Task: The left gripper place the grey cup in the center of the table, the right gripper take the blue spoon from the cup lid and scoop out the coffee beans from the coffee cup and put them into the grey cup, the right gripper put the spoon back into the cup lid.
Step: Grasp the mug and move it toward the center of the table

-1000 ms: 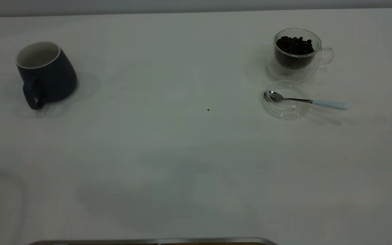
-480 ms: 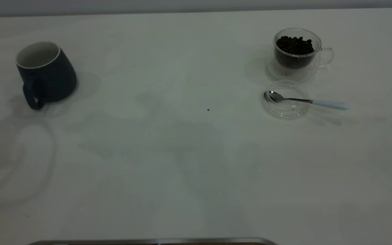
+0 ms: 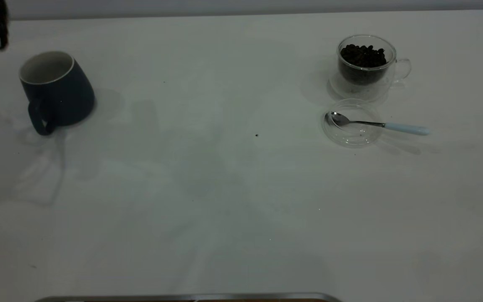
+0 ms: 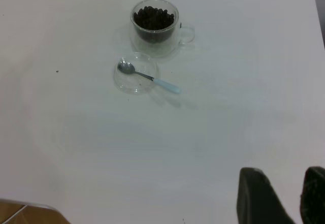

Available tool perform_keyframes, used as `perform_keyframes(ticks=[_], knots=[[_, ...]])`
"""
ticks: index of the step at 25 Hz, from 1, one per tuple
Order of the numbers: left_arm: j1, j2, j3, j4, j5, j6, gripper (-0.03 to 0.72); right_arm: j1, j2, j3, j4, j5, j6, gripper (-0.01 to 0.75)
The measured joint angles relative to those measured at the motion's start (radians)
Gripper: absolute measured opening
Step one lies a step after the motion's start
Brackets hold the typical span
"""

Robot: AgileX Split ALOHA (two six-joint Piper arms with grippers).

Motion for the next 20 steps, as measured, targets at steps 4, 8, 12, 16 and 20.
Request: perform_keyframes(ticks=[4, 8, 12, 16, 20], knots=[[0.000, 0.074, -0.034, 0.063, -0.103, 0.000, 0.567, 0.000, 0.000, 0.000, 0.000, 0.000, 0.000, 0.242], [-0.006, 0.130, -0.069, 0.081, -0.164, 0.001, 0.567, 0.000, 0.000, 0.000, 0.000, 0.000, 0.000, 0.242], [-0.038, 0.163, -0.085, 0.102, -0.212, 0.000, 0.567, 0.000, 0.000, 0.000, 0.000, 0.000, 0.000, 0.242], [-0.079, 0.174, -0.085, 0.131, -0.250, 0.000, 0.567, 0.000, 0.000, 0.000, 0.000, 0.000, 0.000, 0.242], [-0.128, 0.176, -0.085, 0.135, -0.289, 0.000, 0.567, 0.000, 0.000, 0.000, 0.000, 0.000, 0.000, 0.242]])
